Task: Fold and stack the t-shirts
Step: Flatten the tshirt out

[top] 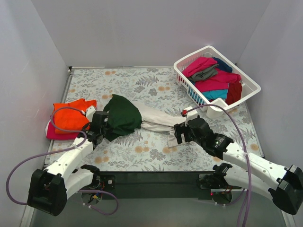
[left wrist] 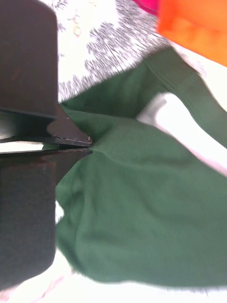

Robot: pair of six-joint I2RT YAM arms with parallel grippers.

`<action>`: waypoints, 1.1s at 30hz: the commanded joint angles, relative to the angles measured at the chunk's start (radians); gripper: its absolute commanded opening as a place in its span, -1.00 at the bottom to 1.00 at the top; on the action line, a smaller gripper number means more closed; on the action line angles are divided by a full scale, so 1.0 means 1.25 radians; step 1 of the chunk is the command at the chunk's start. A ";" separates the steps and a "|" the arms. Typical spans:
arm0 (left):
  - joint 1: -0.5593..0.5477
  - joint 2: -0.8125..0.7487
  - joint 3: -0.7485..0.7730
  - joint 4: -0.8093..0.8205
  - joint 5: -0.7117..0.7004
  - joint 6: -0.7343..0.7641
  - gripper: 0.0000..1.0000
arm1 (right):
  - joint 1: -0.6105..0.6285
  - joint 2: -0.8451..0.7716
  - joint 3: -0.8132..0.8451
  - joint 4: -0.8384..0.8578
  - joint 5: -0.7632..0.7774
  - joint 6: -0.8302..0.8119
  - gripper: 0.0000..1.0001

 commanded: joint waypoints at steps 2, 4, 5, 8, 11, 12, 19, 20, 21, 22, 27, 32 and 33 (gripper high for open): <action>0.005 -0.034 0.108 -0.005 -0.002 0.046 -1.00 | -0.001 0.011 -0.033 0.020 -0.013 0.042 0.55; 0.005 -0.024 0.166 -0.012 -0.015 0.060 -1.00 | -0.001 0.022 -0.040 0.016 0.002 0.051 0.55; 0.010 -0.017 0.189 -0.013 -0.017 0.076 -1.00 | -0.001 0.025 -0.044 0.013 0.012 0.056 0.56; 0.028 0.013 0.263 -0.013 -0.015 0.107 -1.00 | -0.002 0.040 -0.043 0.002 0.047 0.066 0.58; 0.050 0.042 0.317 -0.007 0.006 0.127 -1.00 | -0.013 0.052 -0.046 -0.006 0.068 0.078 0.58; 0.058 0.055 0.330 -0.002 0.012 0.137 -1.00 | -0.031 0.057 -0.051 -0.007 0.067 0.083 0.58; 0.104 0.095 0.375 0.015 0.081 0.171 -1.00 | -0.131 0.111 -0.066 0.022 -0.047 0.070 0.35; 0.109 0.096 0.377 0.017 0.081 0.173 -1.00 | -0.136 0.120 -0.067 0.027 -0.059 0.069 0.32; 0.113 0.100 0.379 0.019 0.095 0.174 -1.00 | -0.142 0.137 -0.067 0.035 -0.071 0.069 0.29; 0.115 0.099 0.380 0.023 0.101 0.174 -1.00 | -0.145 0.147 -0.067 0.046 -0.096 0.068 0.25; 0.129 0.117 0.399 0.024 0.142 0.176 -1.00 | -0.158 0.230 -0.066 0.063 -0.173 0.062 -0.03; 0.139 0.136 0.430 0.027 0.153 0.185 -1.00 | -0.159 0.255 -0.051 0.067 -0.183 0.059 -0.97; 0.141 0.150 0.441 0.025 0.159 0.187 -1.00 | -0.159 0.240 -0.031 0.063 -0.177 0.048 -0.97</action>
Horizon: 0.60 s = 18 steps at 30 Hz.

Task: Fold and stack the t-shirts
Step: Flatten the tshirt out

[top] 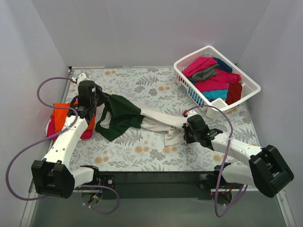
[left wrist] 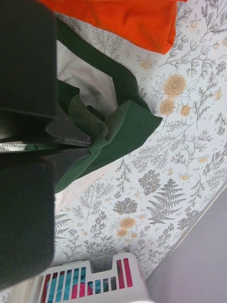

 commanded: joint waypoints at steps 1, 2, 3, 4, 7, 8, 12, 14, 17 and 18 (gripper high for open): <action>0.017 0.018 0.061 0.011 0.041 0.023 -1.00 | 0.003 -0.011 0.048 -0.007 -0.021 -0.012 -0.97; 0.028 0.041 0.101 0.010 0.049 0.031 -1.00 | 0.003 -0.020 0.069 -0.019 -0.007 -0.022 -0.97; 0.036 0.055 0.128 -0.004 0.056 0.035 -1.00 | -0.001 -0.031 0.130 -0.043 0.017 -0.047 -0.97; 0.044 0.068 0.155 -0.011 0.073 0.039 -1.00 | -0.005 -0.032 0.164 -0.059 0.030 -0.064 -0.97; 0.099 0.133 0.308 -0.040 0.126 0.048 -1.00 | -0.048 -0.011 0.332 -0.107 0.059 -0.124 -0.97; 0.123 0.154 0.353 -0.053 0.184 0.048 -1.00 | -0.060 -0.001 0.382 -0.118 0.067 -0.135 -0.97; 0.215 0.276 0.639 -0.152 0.257 0.055 -1.00 | -0.116 0.026 0.578 -0.148 0.088 -0.187 -0.97; 0.244 0.298 0.710 -0.175 0.273 0.060 -1.00 | -0.120 0.022 0.665 -0.164 0.090 -0.206 -0.97; 0.281 0.284 0.759 -0.183 0.303 0.059 -1.00 | -0.119 -0.026 0.690 -0.172 0.079 -0.219 -0.97; 0.288 0.265 0.757 -0.184 0.308 0.058 -1.00 | -0.119 -0.044 0.678 -0.172 0.068 -0.221 -0.97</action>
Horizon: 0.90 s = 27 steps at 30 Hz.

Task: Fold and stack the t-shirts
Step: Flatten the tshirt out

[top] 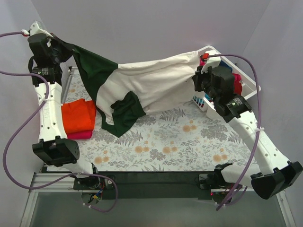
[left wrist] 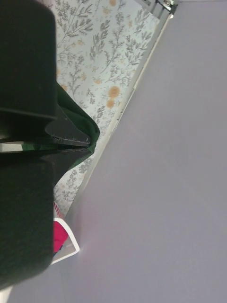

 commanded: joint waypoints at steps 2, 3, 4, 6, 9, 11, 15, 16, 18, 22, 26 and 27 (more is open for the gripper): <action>0.034 -0.084 -0.012 -0.043 0.065 0.005 -1.00 | 0.001 -0.113 -0.058 -0.039 -0.008 -0.041 -0.97; 0.034 -0.127 -0.054 -0.025 0.066 0.002 -1.00 | 0.001 -0.136 -0.085 -0.045 -0.025 -0.027 -0.97; 0.035 -0.156 -0.143 -0.009 0.078 -0.005 -1.00 | 0.001 -0.158 -0.116 -0.051 -0.039 -0.016 -0.97; 0.034 -0.210 -0.252 0.042 0.088 -0.027 -1.00 | 0.002 -0.230 -0.209 -0.082 -0.086 0.025 -0.88; 0.035 -0.307 -0.423 0.079 0.087 -0.033 -1.00 | 0.002 -0.301 -0.293 -0.136 -0.097 0.042 0.11; 0.035 -0.353 -0.514 0.079 0.085 -0.028 -1.00 | 0.003 -0.330 -0.312 -0.151 -0.064 0.042 0.38; 0.035 -0.434 -0.660 0.094 0.091 -0.028 -1.00 | 0.002 -0.320 -0.330 -0.134 -0.039 0.045 0.49; 0.035 -0.448 -0.680 0.095 0.082 -0.026 -1.00 | 0.002 -0.306 -0.341 -0.119 -0.057 0.046 0.49; 0.035 -0.473 -0.718 0.089 0.053 -0.013 -1.00 | 0.002 -0.253 -0.352 -0.065 -0.074 0.054 0.49; 0.034 -0.474 -0.740 0.065 0.050 0.016 -1.00 | 0.002 -0.144 -0.383 0.010 -0.100 0.075 0.47; 0.035 -0.486 -0.763 0.060 0.058 0.032 -1.00 | 0.002 -0.063 -0.427 0.066 -0.105 0.090 0.46; 0.034 -0.489 -0.765 0.061 0.058 0.033 -1.00 | 0.002 -0.053 -0.430 0.066 -0.099 0.090 0.46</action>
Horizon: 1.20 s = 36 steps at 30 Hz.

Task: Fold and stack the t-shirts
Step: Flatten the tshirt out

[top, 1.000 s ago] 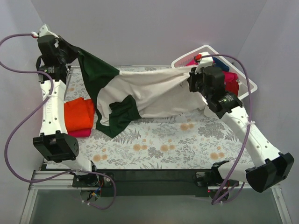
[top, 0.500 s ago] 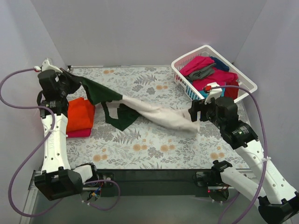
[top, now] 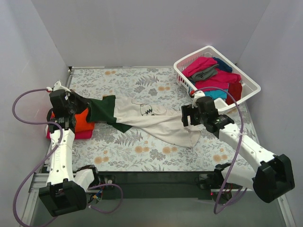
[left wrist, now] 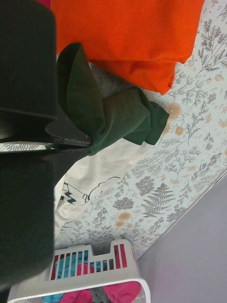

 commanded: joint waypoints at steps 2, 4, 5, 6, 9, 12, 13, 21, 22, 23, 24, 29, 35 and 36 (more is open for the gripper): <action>0.003 -0.028 -0.012 -0.001 0.007 0.027 -1.00 | 0.000 0.025 -0.017 0.066 0.017 0.015 0.46; 0.002 -0.028 -0.015 -0.001 0.011 0.029 -1.00 | 0.001 0.030 -0.031 0.066 0.024 0.014 0.46; 0.003 -0.028 -0.016 -0.001 0.013 0.029 -1.00 | 0.000 0.039 -0.038 0.066 0.025 0.014 0.46; 0.003 -0.028 -0.018 -0.001 0.016 0.028 -1.00 | 0.000 0.045 -0.049 0.066 0.027 0.014 0.46; 0.002 -0.027 -0.016 0.001 0.022 0.029 -1.00 | 0.000 0.085 -0.057 0.071 0.032 0.013 0.46; 0.002 -0.024 -0.016 0.000 0.023 0.031 -1.00 | 0.000 0.121 -0.060 0.090 0.023 0.013 0.40; 0.003 -0.026 -0.018 0.000 0.022 0.032 -1.00 | 0.000 0.126 -0.062 0.098 0.017 0.013 0.38; 0.003 -0.027 -0.019 -0.001 0.022 0.034 -1.00 | 0.000 0.213 -0.053 0.131 0.005 0.001 0.02; 0.004 -0.026 -0.018 -0.001 0.018 0.035 -1.00 | 0.000 0.222 -0.051 0.130 -0.001 0.001 -0.25; 0.003 -0.027 -0.018 -0.004 0.018 0.035 -1.00 | 0.000 0.230 -0.049 0.128 -0.002 -0.002 -0.40; 0.003 -0.027 -0.016 -0.005 0.017 0.036 -1.00 | 0.000 0.229 -0.047 0.122 -0.002 -0.003 -0.55; 0.002 -0.031 -0.004 -0.015 -0.015 0.042 -1.00 | 0.000 0.135 -0.008 0.048 0.091 -0.020 -0.97; 0.002 -0.037 0.004 -0.026 -0.039 0.050 -1.00 | -0.015 -0.014 0.098 -0.063 0.276 -0.056 -0.97; 0.003 -0.038 0.004 -0.026 -0.039 0.050 -1.00 | -0.017 -0.019 0.105 -0.072 0.285 -0.058 -0.97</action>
